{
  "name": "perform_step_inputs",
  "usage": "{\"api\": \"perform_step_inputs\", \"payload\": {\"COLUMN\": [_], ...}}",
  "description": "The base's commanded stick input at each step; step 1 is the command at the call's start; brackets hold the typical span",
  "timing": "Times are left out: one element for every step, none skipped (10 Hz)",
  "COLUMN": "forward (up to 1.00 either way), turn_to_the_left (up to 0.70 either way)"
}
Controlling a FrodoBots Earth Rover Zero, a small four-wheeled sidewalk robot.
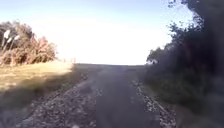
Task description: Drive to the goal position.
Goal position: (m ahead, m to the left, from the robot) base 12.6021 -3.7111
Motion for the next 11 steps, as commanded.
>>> {"api": "perform_step_inputs", "payload": {"forward": [0.7,0.7,0.7,0.7,0.7,0.7,0.7,0.7,0.7,0.7,0.7], "turn_to_the_left": [-0.12,-0.12,-0.12,-0.12,-0.12,-0.12,-0.12,-0.12,-0.12,-0.12,-0.12]}}
